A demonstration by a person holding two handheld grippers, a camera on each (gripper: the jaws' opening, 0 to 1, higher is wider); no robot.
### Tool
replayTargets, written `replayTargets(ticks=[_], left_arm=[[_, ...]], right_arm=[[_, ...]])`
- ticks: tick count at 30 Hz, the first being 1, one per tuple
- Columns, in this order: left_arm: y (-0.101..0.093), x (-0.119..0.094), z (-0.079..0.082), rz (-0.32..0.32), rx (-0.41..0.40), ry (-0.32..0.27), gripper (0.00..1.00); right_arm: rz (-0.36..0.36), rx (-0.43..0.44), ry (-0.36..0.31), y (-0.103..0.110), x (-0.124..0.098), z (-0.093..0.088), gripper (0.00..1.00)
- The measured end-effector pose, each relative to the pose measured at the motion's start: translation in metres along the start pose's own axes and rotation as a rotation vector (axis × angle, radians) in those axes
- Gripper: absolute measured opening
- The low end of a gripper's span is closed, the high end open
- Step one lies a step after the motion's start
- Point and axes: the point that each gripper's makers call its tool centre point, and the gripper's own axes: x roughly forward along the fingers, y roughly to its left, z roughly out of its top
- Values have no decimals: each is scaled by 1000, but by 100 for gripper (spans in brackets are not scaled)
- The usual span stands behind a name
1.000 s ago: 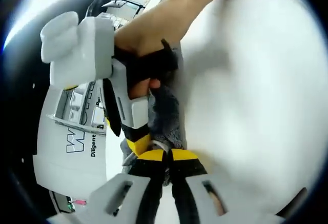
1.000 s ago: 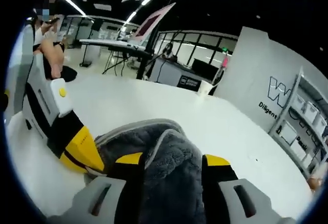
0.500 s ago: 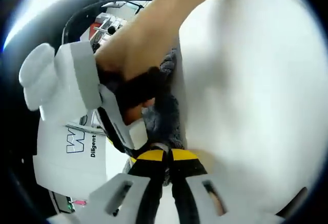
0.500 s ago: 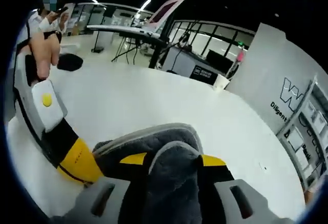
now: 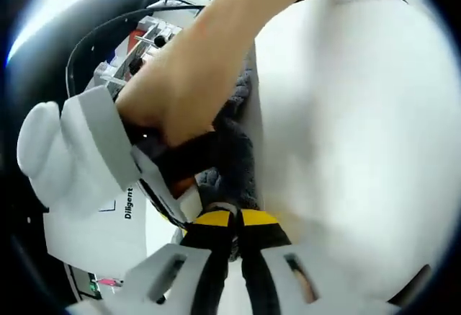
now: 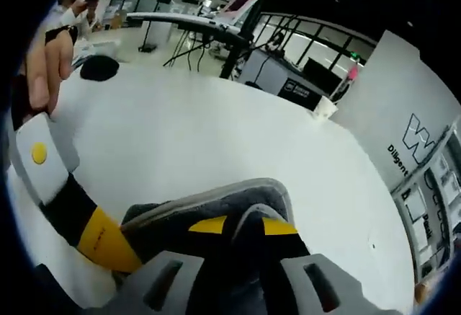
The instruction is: Open the folded towel by lifting each exposed corner and separating the folded layers until the towel lies flat within the target outline without major curled edges
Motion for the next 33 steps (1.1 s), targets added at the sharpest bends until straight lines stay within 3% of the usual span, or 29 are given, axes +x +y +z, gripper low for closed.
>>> replayTargets(ticks=[2, 5, 8, 18, 22, 29, 33], left_arm=[[0, 0, 0, 0, 0, 0, 2], [-2, -2, 3, 1, 2, 1, 2], [-2, -2, 4, -1, -2, -2, 2], [1, 1, -2, -5, -19, -11, 2], [2, 2, -5, -5, -20, -14, 2], [5, 1, -6, -7, -55, -29, 3], [4, 2, -4, -7, -59, -33, 3]], right_arm=[[26, 70, -20, 1, 4, 1, 7], [40, 95, -24, -1, 2, 0, 4], [40, 79, -26, 0, -1, 0, 0], [20, 76, -84, -7, -14, 4, 0], [19, 85, -106, -9, -24, 9, 0], [-17, 99, -197, -26, -64, 33, 0], [-13, 98, -213, -23, -75, 38, 0]])
